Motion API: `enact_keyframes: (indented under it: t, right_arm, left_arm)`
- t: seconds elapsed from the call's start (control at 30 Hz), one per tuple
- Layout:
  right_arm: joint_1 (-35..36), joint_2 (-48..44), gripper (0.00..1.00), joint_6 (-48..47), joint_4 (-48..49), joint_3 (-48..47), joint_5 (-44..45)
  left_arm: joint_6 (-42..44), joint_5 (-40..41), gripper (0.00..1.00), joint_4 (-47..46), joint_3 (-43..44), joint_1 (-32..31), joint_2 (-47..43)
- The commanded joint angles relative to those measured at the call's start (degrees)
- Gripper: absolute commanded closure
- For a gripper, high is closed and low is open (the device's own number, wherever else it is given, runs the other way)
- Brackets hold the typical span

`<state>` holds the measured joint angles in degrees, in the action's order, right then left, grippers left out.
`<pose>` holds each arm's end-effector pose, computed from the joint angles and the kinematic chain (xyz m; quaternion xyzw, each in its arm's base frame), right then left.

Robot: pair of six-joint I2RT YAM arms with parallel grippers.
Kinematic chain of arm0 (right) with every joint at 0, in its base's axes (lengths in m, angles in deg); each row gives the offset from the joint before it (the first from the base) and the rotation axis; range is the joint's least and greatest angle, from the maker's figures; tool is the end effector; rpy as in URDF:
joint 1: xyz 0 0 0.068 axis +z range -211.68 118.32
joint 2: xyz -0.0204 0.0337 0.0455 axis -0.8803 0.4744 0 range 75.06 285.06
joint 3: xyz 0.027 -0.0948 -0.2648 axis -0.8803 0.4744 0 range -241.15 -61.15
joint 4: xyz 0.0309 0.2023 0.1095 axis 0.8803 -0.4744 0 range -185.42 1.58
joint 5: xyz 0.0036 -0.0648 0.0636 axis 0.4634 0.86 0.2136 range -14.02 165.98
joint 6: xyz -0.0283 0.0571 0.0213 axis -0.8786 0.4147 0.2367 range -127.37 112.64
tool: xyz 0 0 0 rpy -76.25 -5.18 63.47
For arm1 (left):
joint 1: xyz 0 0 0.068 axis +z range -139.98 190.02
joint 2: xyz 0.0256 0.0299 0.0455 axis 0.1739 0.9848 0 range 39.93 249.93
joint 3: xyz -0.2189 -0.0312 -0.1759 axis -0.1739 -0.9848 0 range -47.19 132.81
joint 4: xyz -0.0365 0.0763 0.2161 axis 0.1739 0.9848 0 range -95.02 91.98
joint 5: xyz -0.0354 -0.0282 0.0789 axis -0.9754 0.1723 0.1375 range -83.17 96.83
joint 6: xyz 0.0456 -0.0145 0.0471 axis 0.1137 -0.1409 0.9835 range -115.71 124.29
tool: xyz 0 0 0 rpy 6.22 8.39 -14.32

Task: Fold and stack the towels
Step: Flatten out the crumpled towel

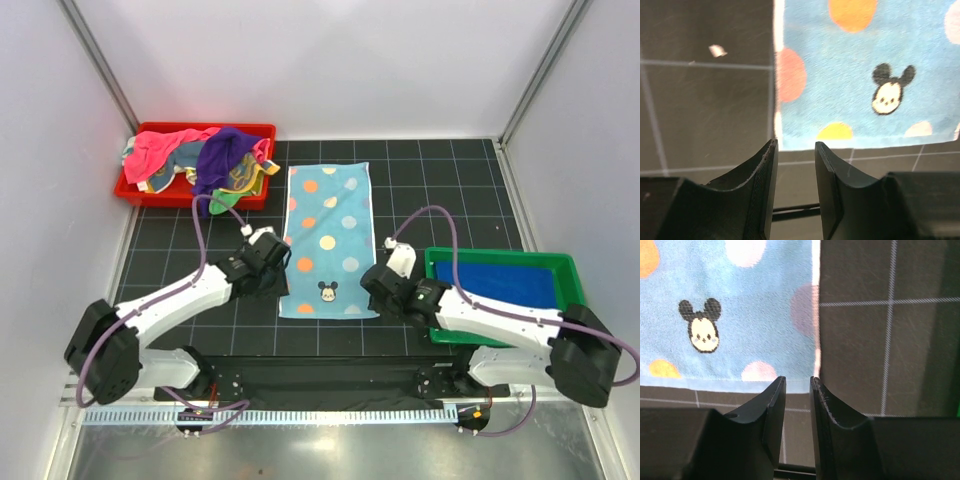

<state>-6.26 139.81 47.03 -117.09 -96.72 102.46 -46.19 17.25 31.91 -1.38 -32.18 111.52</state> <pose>0.1237 0.1376 0.2064 0.0551 0.9359 0.0940 0.3351 0.1619 -0.1337 0.2222 -0.0913 0.9637 -0.1090 0.2260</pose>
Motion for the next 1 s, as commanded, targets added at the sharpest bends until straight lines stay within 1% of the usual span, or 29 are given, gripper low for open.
enact_keyframes:
  t: [0.0,0.1,0.3,0.5,0.6,0.73,0.97]
  right_arm:
    - [0.39,4.49,0.67,-0.51,4.05,-4.23,2.52]
    - [0.39,8.62,0.68,-0.43,5.46,-4.94,2.61]
    - [0.39,14.95,0.68,-0.16,7.74,-5.39,2.18]
    - [0.31,16.9,0.68,1.77,6.52,-3.9,1.12]
    - [0.39,14.18,0.68,3.43,6.6,-0.56,0.42]
    - [0.39,9.7,0.68,4.58,4.15,2.08,-0.37]
    - [0.48,-0.23,0.69,5.55,-4.36,4.45,-0.82]
  left_arm:
    - [0.82,-2.06,0.61,-6.25,2.97,-0.69,4.6]
    - [1.26,-1.98,0.61,-10.02,2.98,-1.92,8.11]
    - [-0.14,2.5,0.62,-13.8,1.31,-4.64,13.13]
    - [-1.55,4.96,0.62,-14.6,-0.62,-6.76,15.94]
    - [-2.78,5.58,0.63,-14.78,-1.76,-7.72,16.82]
    - [-4.45,6.63,0.63,-14.43,-2.56,-10.36,18.14]
    - [-8.58,7.87,0.64,-14.08,-3.61,-16.33,20.52]
